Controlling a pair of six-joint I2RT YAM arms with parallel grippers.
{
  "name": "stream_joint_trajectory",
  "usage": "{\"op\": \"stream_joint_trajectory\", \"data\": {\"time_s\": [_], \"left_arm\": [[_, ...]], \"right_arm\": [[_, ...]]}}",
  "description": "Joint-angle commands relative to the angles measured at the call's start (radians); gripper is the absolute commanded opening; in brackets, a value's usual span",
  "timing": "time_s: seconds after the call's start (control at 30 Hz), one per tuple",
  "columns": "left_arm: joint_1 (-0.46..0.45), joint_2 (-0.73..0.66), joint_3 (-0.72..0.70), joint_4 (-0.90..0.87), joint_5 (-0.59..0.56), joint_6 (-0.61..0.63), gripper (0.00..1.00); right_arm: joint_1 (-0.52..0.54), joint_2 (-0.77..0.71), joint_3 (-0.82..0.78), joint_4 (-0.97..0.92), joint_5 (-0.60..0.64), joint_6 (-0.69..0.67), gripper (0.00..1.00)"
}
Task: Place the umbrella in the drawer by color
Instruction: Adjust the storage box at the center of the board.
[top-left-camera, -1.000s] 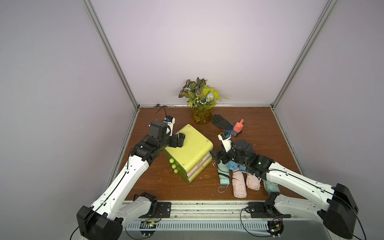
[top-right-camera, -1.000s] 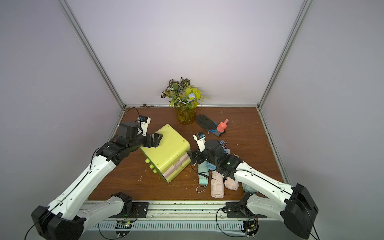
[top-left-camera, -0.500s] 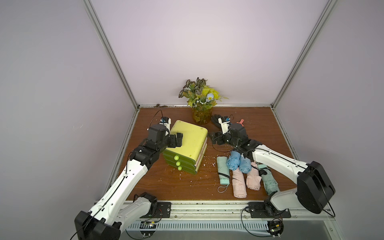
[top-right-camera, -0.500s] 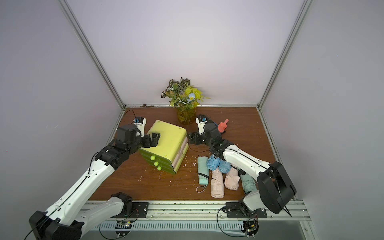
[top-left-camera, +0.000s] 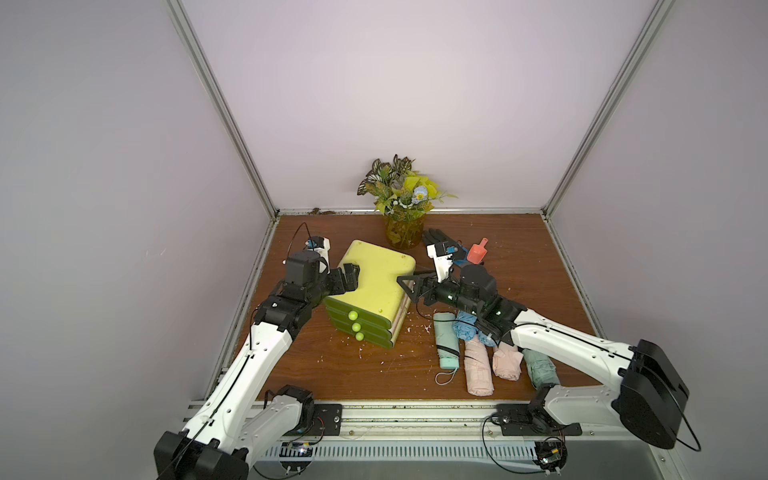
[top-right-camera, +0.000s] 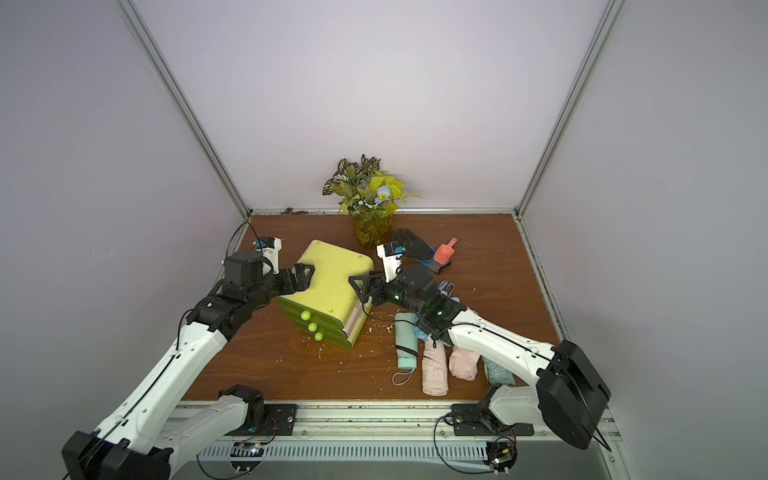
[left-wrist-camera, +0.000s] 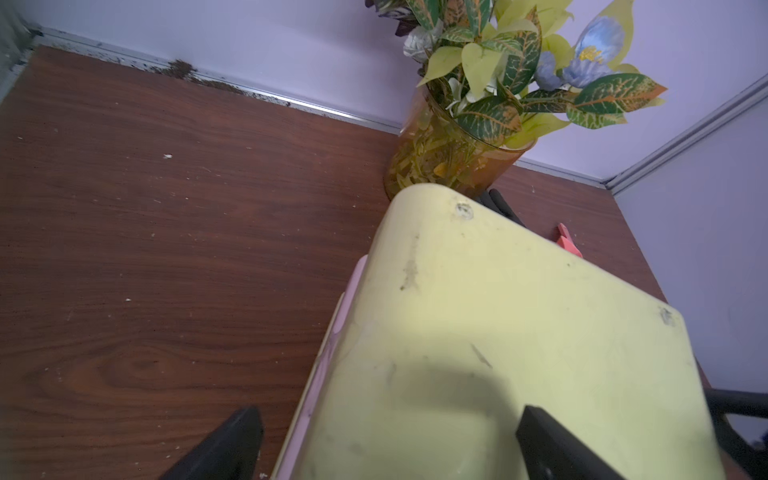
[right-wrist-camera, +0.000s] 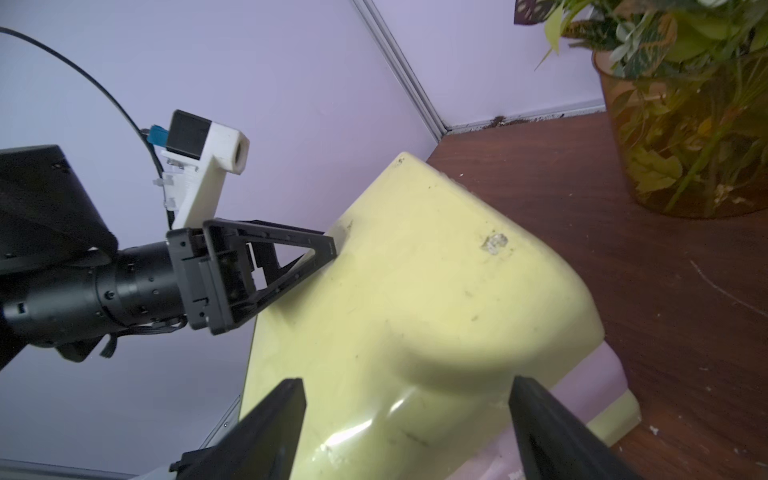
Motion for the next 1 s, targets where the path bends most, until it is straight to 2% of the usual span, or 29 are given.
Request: {"op": "stream_joint_trajectory", "data": {"time_s": [0.0,0.1,0.27,0.37,0.5,0.6,0.8,0.97], "left_arm": [[0.006,0.003,-0.018,0.024,0.069,-0.015,1.00],[-0.034,0.006,-0.027,0.055,0.115,-0.017,1.00],[-0.150,0.020,-0.013,0.143,0.111,-0.053,1.00],[-0.157,0.049,-0.009,0.192,0.120,-0.088,1.00],[-0.157,0.084,-0.018,0.252,0.071,-0.119,1.00],[-0.156,0.115,-0.018,0.292,0.018,-0.129,1.00],[-0.157,0.114,-0.023,0.327,-0.088,-0.171,1.00],[-0.156,0.013,-0.072,0.347,-0.193,-0.186,1.00]], "right_arm": [[-0.005,0.030,-0.005,0.104,-0.029,0.057,0.85],[-0.018,0.067,0.014,0.091,-0.009,0.033,0.86],[-0.090,0.128,0.061,0.103,-0.062,0.032,0.86],[-0.140,0.169,0.103,0.093,-0.088,0.020,0.85],[-0.194,0.245,0.191,0.037,-0.144,-0.019,0.85],[-0.208,0.270,0.226,-0.005,-0.125,-0.043,0.85],[-0.210,0.197,0.224,-0.121,-0.010,-0.130,0.85],[-0.206,0.020,0.180,-0.266,0.136,-0.206,0.85]]}}
